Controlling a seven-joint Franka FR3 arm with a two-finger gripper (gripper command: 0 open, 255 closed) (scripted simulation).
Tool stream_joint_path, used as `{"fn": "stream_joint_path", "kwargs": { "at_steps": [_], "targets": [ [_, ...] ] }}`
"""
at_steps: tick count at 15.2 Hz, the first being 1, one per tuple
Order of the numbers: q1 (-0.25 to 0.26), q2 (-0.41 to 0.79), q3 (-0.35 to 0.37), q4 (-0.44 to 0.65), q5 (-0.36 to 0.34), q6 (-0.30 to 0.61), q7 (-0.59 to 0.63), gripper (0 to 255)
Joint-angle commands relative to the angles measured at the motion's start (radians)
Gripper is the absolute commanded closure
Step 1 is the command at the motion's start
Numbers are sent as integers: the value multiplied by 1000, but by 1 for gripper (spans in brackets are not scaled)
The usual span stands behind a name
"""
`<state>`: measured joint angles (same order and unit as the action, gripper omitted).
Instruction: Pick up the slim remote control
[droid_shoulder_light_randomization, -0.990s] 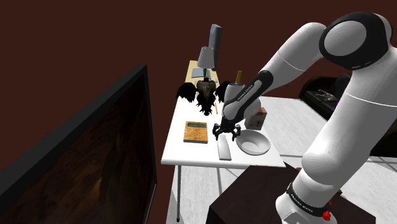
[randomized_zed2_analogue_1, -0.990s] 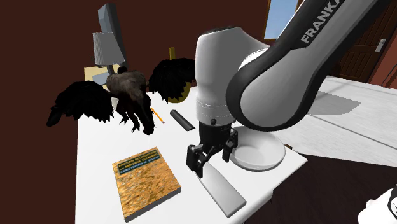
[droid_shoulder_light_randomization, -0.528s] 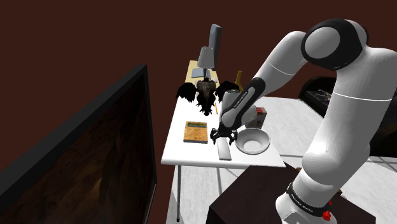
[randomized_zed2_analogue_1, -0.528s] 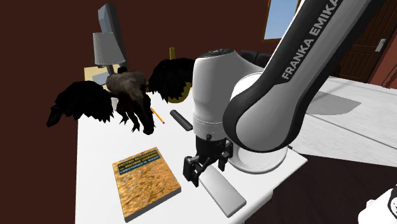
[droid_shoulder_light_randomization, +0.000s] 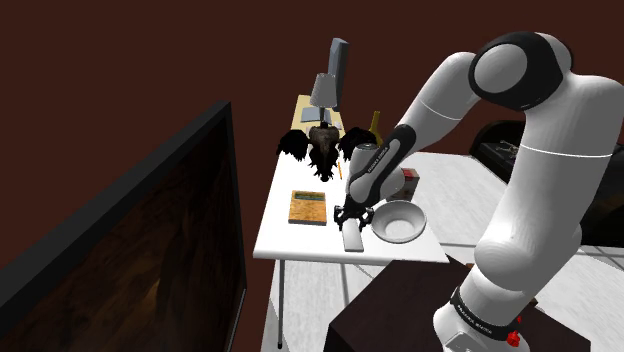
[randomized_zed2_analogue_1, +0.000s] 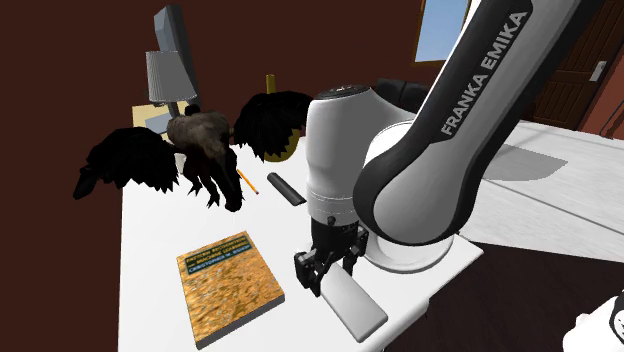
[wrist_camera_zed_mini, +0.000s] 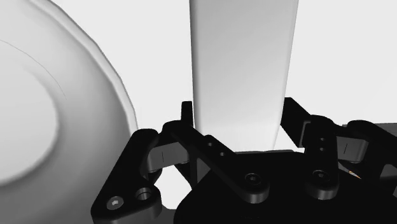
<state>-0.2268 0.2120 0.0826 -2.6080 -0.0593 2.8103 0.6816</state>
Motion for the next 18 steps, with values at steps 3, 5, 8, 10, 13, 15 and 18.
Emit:
{"fn": "stream_joint_path", "kwargs": {
  "at_steps": [3,5,8,10,13,15,18],
  "targets": [
    [0,1,-1,-1,0,-1,0,255],
    [-4,-10,1,3,4,-15,-6,255],
    [-8,-58,8,-2,18,-59,-16,255],
    [-10,-90,12,-4,27,-88,-22,255],
    [-11,-137,15,-5,39,-133,-31,255],
    [-11,-167,17,-5,46,-163,-36,255],
    [-11,-210,18,-2,56,-209,-43,255]
  ]
}}
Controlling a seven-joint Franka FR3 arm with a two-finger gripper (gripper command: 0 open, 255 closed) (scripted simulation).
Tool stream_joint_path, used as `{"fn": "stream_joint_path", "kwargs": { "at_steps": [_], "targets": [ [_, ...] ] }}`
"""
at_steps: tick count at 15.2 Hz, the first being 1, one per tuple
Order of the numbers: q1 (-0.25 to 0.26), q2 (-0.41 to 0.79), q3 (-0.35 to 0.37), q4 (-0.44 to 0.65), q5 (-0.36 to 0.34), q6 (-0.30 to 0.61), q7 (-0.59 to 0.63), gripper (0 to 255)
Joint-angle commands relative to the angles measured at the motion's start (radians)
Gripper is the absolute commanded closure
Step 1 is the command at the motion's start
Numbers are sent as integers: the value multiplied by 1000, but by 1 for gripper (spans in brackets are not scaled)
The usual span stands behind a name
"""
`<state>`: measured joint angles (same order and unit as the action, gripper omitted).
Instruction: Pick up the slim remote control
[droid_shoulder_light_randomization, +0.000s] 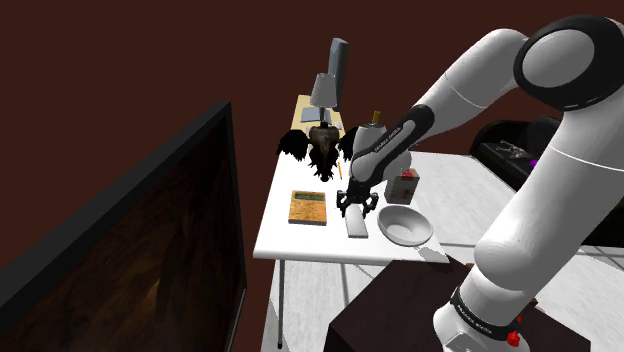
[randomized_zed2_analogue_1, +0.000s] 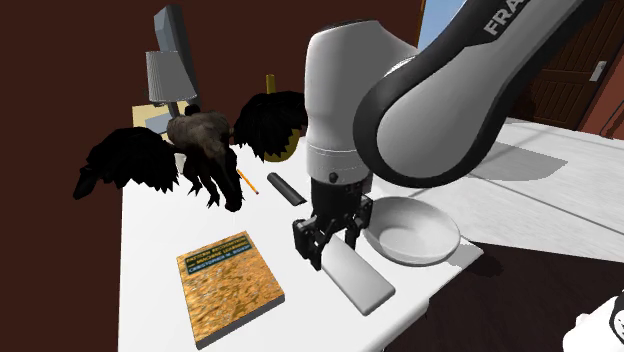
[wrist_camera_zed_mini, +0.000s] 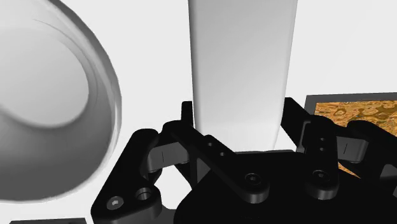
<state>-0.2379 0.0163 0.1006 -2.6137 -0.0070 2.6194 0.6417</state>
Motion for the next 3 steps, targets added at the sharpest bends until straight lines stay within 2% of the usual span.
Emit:
{"fn": "stream_joint_path", "kwargs": {
  "at_steps": [1,3],
  "targets": [
    [0,-29,0,5,6,-34,-5,255],
    [0,-31,0,5,6,-36,-5,255]
  ]
}}
